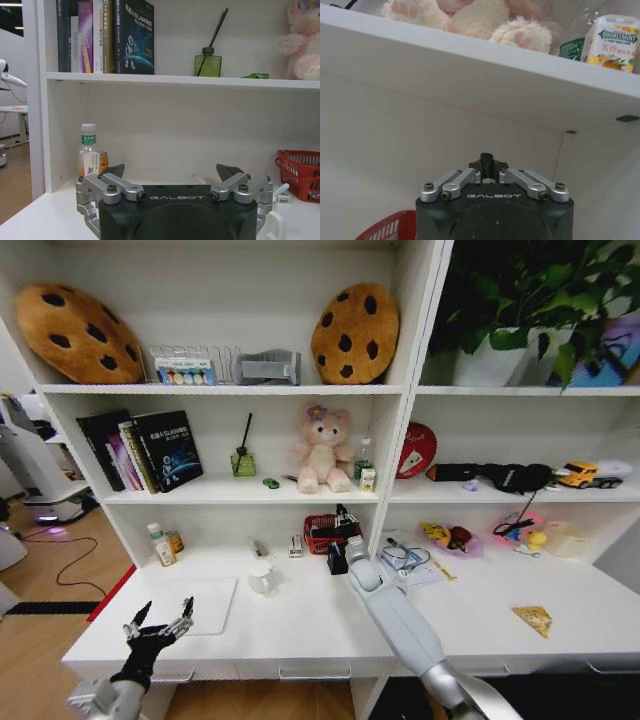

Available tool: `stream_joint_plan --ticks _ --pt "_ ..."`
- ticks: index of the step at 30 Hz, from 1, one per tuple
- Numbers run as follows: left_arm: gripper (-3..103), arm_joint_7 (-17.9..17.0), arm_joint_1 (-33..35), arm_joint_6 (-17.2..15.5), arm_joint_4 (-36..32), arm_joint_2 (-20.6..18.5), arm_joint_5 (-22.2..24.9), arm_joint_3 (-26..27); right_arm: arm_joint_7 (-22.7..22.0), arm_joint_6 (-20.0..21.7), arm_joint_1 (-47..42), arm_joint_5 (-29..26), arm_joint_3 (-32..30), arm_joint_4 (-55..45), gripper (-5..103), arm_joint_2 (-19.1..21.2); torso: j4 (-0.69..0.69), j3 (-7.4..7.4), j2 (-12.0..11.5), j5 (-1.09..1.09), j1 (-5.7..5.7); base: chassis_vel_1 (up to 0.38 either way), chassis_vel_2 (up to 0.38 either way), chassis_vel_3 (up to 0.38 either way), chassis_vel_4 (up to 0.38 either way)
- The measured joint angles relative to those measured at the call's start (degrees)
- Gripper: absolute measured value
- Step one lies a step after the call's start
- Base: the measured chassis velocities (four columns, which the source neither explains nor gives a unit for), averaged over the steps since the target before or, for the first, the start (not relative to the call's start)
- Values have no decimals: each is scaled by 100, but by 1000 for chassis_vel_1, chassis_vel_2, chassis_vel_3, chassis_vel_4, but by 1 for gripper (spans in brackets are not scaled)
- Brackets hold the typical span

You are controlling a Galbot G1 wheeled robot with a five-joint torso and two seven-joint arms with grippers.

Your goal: Organize the objects on the table.

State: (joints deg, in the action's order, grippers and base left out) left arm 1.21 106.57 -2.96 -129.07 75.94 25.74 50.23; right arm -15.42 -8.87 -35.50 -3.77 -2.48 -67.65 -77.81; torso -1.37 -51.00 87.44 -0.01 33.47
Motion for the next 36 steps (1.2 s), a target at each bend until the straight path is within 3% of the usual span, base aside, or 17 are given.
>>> stream_joint_plan --ticks 12,21,26,28,33,36 --pt "100 0 0 0 0 0 0 0 129 -296 -101 -89 -22 549 11 -189 0 0 0 0 -1 0 0 0 0" --pt "100 0 0 0 0 0 0 0 13 -258 -291 -12 -14 349 9 -157 0 0 0 1 -1 0 0 0 0" --pt "100 0 0 0 0 0 0 0 -60 -203 -501 32 -19 -65 24 -67 0 0 0 1 -1 0 0 0 0" --pt "100 0 0 0 0 0 0 0 -137 -68 -678 -1 -44 -513 41 37 0 0 0 1 -1 0 0 0 0" --pt "100 0 0 0 0 0 0 0 -171 36 -827 -86 -63 -793 52 121 0 1 1 1 -1 0 0 0 0" --pt "100 0 0 0 0 0 0 0 -175 42 -900 -118 -138 -706 68 147 0 0 1 1 -1 0 0 0 0"
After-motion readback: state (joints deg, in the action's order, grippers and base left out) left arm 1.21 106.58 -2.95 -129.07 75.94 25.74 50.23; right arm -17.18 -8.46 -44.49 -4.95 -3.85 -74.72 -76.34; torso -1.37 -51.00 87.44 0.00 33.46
